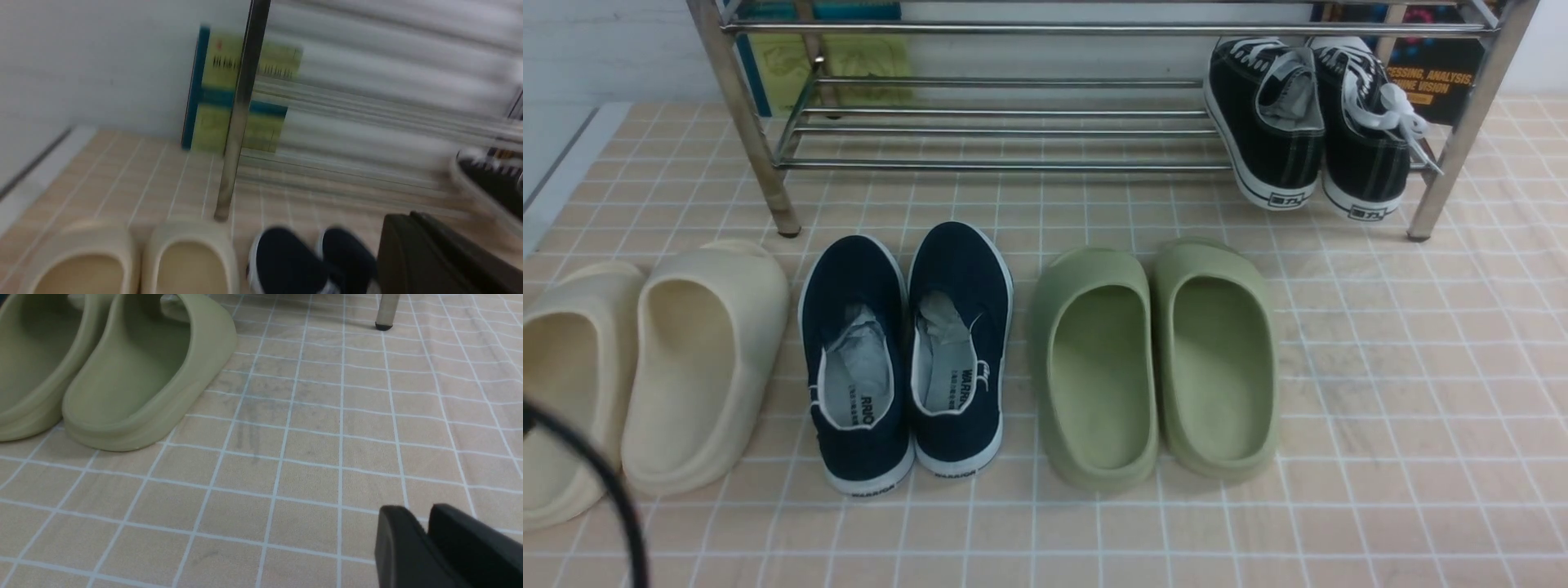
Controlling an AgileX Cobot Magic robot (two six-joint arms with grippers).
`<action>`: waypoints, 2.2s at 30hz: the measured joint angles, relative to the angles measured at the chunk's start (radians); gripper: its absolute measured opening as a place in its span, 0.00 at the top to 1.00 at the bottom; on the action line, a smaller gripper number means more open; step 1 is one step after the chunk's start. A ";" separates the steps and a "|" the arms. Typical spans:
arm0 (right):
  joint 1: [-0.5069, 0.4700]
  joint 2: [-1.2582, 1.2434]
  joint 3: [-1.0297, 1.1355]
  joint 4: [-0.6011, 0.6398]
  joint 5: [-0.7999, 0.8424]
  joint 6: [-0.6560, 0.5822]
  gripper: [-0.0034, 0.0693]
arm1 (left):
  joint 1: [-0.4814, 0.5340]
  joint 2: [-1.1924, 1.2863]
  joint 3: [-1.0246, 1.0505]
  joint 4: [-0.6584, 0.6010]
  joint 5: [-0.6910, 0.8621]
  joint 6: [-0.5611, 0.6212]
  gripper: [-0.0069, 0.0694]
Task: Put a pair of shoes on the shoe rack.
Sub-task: Use the left arm to grab the shoe closest to it, then use the left arm to put a shoe into the shoe rack
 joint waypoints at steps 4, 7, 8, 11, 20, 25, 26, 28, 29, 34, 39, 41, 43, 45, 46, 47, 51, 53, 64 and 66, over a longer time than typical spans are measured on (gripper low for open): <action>0.000 0.000 0.000 0.000 0.000 0.000 0.75 | 0.000 0.222 -0.026 -0.047 0.065 0.002 0.89; 0.000 0.000 0.000 0.000 0.000 0.000 0.74 | 0.000 0.395 -0.097 -0.070 0.164 0.013 0.86; 0.000 0.000 0.000 0.000 0.000 0.000 0.74 | 0.000 0.479 -0.144 -0.075 0.213 0.020 0.82; 0.000 0.000 0.000 0.000 0.000 0.000 0.74 | 0.000 0.626 -0.235 -0.081 0.319 0.049 0.66; 0.000 0.000 0.000 0.000 0.000 0.000 0.73 | -0.003 0.970 -0.423 -0.163 0.418 0.155 0.22; 0.000 0.000 0.000 0.000 0.000 0.000 0.72 | -0.073 1.082 -0.449 -0.154 0.369 0.173 0.25; 0.000 0.000 0.000 0.000 0.000 0.000 0.72 | -0.088 1.098 -0.450 -0.147 0.345 0.163 0.27; 0.000 0.000 0.000 0.000 0.000 0.000 0.72 | -0.107 1.129 -0.453 -0.128 0.299 0.143 0.31; 0.000 0.000 0.000 0.000 0.000 0.000 0.72 | -0.112 1.163 -0.455 -0.084 0.240 0.095 0.38; 0.000 0.000 0.000 0.000 0.000 0.000 0.70 | -0.114 1.219 -0.455 0.021 0.182 -0.028 0.72; 0.000 0.000 0.000 0.000 0.000 0.000 0.70 | -0.115 1.169 -0.457 0.075 0.228 -0.070 0.85; 0.000 0.000 0.000 0.000 0.000 0.000 0.70 | -0.113 1.123 -0.469 0.081 0.272 -0.071 0.85; 0.000 0.000 0.000 0.000 0.000 0.000 0.69 | -0.113 1.078 -0.496 0.083 0.317 -0.071 0.85; 0.000 0.000 0.000 0.000 0.000 0.000 0.69 | -0.113 1.054 -0.531 0.085 0.342 -0.071 0.85; 0.000 0.000 0.000 0.000 0.000 0.000 0.68 | -0.113 1.046 -0.583 0.085 0.352 -0.071 0.85; 0.000 0.000 0.000 0.000 0.000 0.000 0.68 | -0.113 1.050 -0.620 0.086 0.352 -0.071 0.85; 0.000 0.000 0.000 0.000 0.000 0.000 0.67 | -0.113 1.128 -0.785 0.105 0.351 -0.071 0.85; 0.000 0.000 0.000 0.000 0.000 0.000 0.67 | -0.113 1.173 -0.844 0.109 0.354 -0.071 0.85; 0.000 0.000 0.000 0.000 0.000 0.000 0.65 | -0.113 1.648 -1.447 0.130 0.506 -0.071 0.85; 0.000 0.000 0.000 0.000 0.000 0.000 0.65 | -0.113 1.724 -1.546 0.147 0.509 -0.079 0.85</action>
